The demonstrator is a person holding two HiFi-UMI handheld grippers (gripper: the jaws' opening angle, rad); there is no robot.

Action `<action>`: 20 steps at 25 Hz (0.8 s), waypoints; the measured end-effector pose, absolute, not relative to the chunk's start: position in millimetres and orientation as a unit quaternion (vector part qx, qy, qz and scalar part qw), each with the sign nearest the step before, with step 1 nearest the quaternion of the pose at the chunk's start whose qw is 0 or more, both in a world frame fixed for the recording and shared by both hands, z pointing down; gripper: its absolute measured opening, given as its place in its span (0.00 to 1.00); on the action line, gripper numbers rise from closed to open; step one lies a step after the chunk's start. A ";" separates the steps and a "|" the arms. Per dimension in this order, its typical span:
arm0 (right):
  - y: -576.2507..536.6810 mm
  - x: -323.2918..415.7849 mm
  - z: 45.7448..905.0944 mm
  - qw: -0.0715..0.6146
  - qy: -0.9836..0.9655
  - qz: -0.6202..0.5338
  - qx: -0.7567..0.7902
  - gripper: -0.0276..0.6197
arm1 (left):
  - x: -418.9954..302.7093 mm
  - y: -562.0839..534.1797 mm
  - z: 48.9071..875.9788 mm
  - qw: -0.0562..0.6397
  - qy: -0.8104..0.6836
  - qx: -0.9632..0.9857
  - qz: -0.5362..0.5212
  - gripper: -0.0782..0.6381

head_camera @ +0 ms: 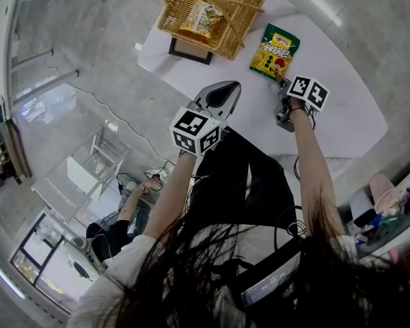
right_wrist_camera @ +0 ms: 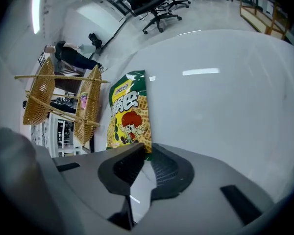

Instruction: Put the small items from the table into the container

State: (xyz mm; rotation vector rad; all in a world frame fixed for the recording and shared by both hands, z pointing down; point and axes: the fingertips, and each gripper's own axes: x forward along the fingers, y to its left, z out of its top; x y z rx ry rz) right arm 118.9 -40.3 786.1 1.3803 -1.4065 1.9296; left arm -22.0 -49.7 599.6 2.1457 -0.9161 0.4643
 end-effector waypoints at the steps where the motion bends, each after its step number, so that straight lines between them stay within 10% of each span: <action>1: -40.0 119.3 786.6 0.193 -0.502 0.687 0.489 0.09 | -22.4 -48.9 600.5 0.372 -0.358 0.837 0.182 0.12; 20: -47.6 98.6 681.9 0.129 -0.643 0.599 0.459 0.06 | -35.9 -27.4 582.7 0.361 -0.373 0.837 0.172 0.12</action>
